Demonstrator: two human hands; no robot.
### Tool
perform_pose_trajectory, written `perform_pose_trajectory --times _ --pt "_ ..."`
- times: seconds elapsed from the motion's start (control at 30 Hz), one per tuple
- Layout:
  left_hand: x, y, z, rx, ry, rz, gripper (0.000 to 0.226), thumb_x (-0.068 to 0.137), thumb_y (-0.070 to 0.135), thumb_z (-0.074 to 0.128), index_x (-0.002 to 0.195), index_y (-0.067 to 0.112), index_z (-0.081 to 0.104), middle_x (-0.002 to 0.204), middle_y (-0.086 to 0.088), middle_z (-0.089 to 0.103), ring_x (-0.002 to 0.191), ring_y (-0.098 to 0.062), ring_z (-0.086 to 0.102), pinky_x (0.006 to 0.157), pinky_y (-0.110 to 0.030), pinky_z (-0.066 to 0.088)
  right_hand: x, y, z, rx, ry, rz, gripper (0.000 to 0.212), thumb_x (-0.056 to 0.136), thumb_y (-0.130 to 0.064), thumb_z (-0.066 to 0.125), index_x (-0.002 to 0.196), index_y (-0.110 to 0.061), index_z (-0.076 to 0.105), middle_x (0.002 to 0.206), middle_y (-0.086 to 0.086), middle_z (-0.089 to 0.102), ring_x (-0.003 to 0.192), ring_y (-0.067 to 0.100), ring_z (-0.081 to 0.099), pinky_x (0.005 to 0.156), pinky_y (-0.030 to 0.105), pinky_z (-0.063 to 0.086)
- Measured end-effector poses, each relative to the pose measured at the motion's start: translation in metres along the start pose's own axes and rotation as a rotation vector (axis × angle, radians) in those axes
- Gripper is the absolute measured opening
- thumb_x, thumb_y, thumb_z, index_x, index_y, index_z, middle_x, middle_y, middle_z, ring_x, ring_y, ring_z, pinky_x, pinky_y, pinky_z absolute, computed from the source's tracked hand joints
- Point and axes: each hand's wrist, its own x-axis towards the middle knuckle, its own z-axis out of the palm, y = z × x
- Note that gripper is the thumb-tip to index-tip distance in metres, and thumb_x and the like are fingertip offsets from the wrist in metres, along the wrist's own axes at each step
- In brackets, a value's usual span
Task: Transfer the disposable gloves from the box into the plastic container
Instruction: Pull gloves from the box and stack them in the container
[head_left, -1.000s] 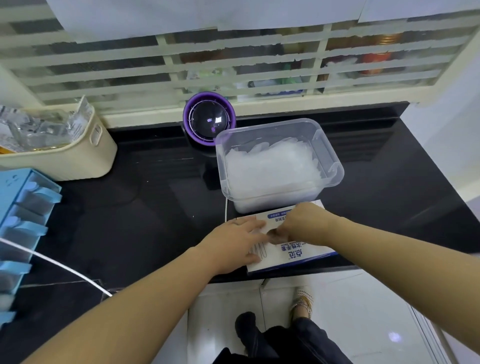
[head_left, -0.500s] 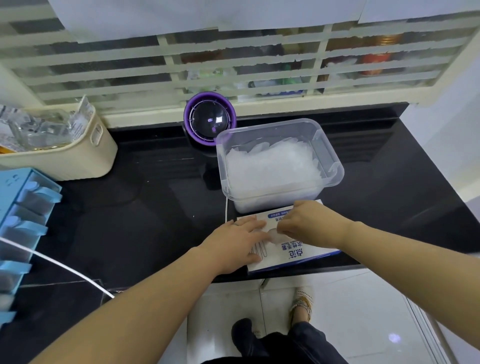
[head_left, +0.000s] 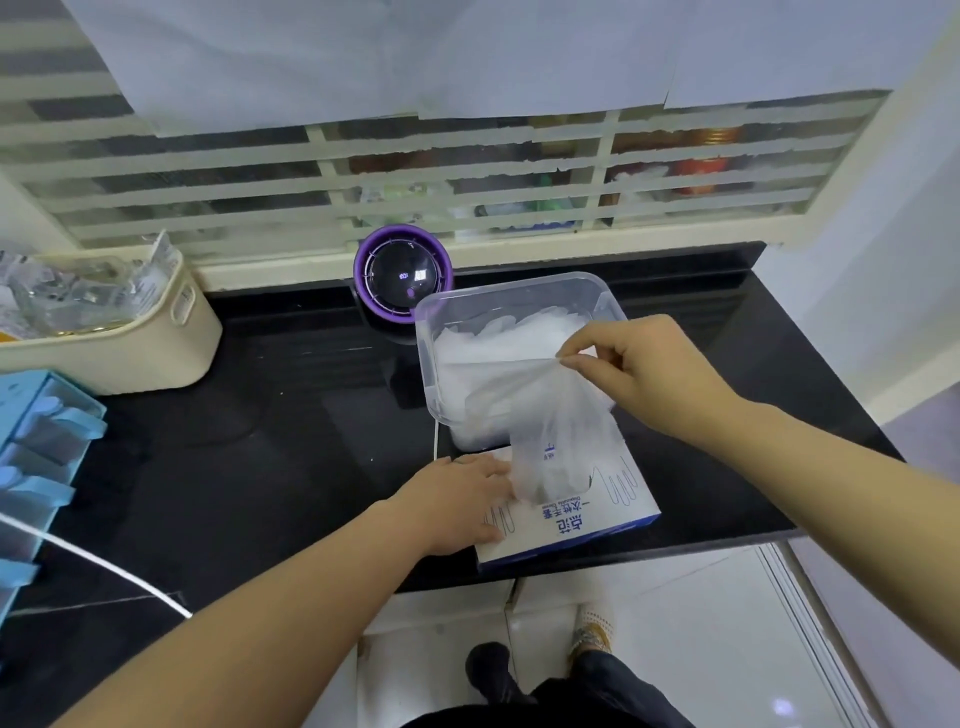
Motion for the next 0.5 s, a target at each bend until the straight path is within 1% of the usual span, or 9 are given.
perform_pose_trajectory --times 0.07,0.13,0.23,0.3,0.33,0.37,0.43,0.47,0.5 --pt "-0.003 0.001 -0.007 -0.153 0.008 -0.031 0.052 0.092 0.039 0.058 0.141 0.038 0.041 0.151 0.018 0.032 0.137 -0.009 0.032 0.111 -0.035 0.032 0.004 -0.001 -0.007 0.000 -0.008 0.012 0.015 0.092 -0.024 0.060 0.098 -0.017 0.072 0.051 -0.007 0.049 0.047 0.010 0.045 0.054 0.021 0.034" --pt "-0.008 0.002 -0.015 -0.334 0.029 -0.083 0.044 0.092 0.038 0.059 0.135 0.037 0.050 0.143 0.018 0.044 0.131 -0.008 0.041 0.104 -0.028 0.037 0.007 -0.001 -0.014 0.008 -0.003 0.024 0.015 0.092 -0.023 0.060 0.096 -0.017 0.073 0.052 -0.002 0.052 0.047 0.009 0.043 0.054 0.021 0.036" --pt "-0.019 -0.001 -0.034 -0.549 0.102 -0.135 0.031 0.093 0.036 0.060 0.124 0.034 0.058 0.126 0.016 0.058 0.117 -0.002 0.053 0.090 -0.017 0.039 0.015 -0.003 -0.027 0.040 0.044 0.017 0.014 0.091 -0.023 0.062 0.096 -0.018 0.074 0.053 -0.008 0.050 0.047 0.006 0.043 0.053 0.015 0.034" --pt "-0.027 -0.006 -0.056 -0.696 0.169 -0.138 0.026 0.093 0.032 0.061 0.119 0.036 0.057 0.112 0.023 0.061 0.105 0.005 0.058 0.086 -0.014 0.045 0.022 -0.006 -0.036 0.043 0.069 -0.004 0.014 0.090 -0.024 0.062 0.096 -0.019 0.074 0.052 -0.011 0.046 0.048 0.004 0.043 0.052 0.016 0.033" --pt "-0.030 -0.009 -0.068 -0.802 0.218 -0.142 0.026 0.094 0.028 0.060 0.118 0.036 0.056 0.108 0.024 0.061 0.101 0.006 0.060 0.086 -0.015 0.049 0.026 -0.009 -0.040 0.033 0.072 -0.018 0.014 0.090 -0.024 0.062 0.096 -0.019 0.073 0.051 -0.013 0.045 0.048 0.003 0.043 0.053 0.016 0.033" --pt "-0.033 -0.012 -0.080 -0.954 0.281 -0.147 0.026 0.095 0.022 0.059 0.119 0.033 0.056 0.109 0.021 0.064 0.100 0.004 0.062 0.090 -0.020 0.051 0.030 -0.011 -0.043 0.017 0.067 -0.037 0.014 0.091 -0.023 0.062 0.097 -0.020 0.073 0.051 -0.013 0.044 0.049 0.003 0.044 0.054 0.016 0.033" --pt "-0.037 -0.017 -0.102 -1.362 0.390 -0.177 0.024 0.099 0.016 0.050 0.120 0.019 0.060 0.114 0.005 0.069 0.103 -0.010 0.067 0.094 -0.031 0.052 0.038 -0.017 -0.048 -0.037 0.044 -0.074 0.013 0.091 -0.022 0.061 0.098 -0.021 0.073 0.051 -0.014 0.044 0.049 0.005 0.043 0.056 0.019 0.035" --pt "-0.039 -0.019 -0.110 -1.543 0.423 -0.181 0.026 0.100 0.019 0.045 0.120 0.014 0.061 0.115 -0.003 0.070 0.104 -0.016 0.068 0.093 -0.034 0.052 0.042 -0.019 -0.049 -0.073 0.032 -0.098 0.013 0.092 -0.021 0.061 0.098 -0.021 0.073 0.052 -0.016 0.045 0.050 0.005 0.043 0.057 0.021 0.036" --pt "-0.040 -0.021 -0.117 -1.662 0.431 -0.184 0.032 0.102 0.028 0.040 0.120 0.012 0.061 0.115 -0.007 0.070 0.104 -0.019 0.068 0.093 -0.036 0.051 0.045 -0.022 -0.049 -0.108 0.026 -0.128 0.014 0.092 -0.021 0.061 0.098 -0.020 0.073 0.054 -0.017 0.046 0.051 0.004 0.044 0.056 0.022 0.037"
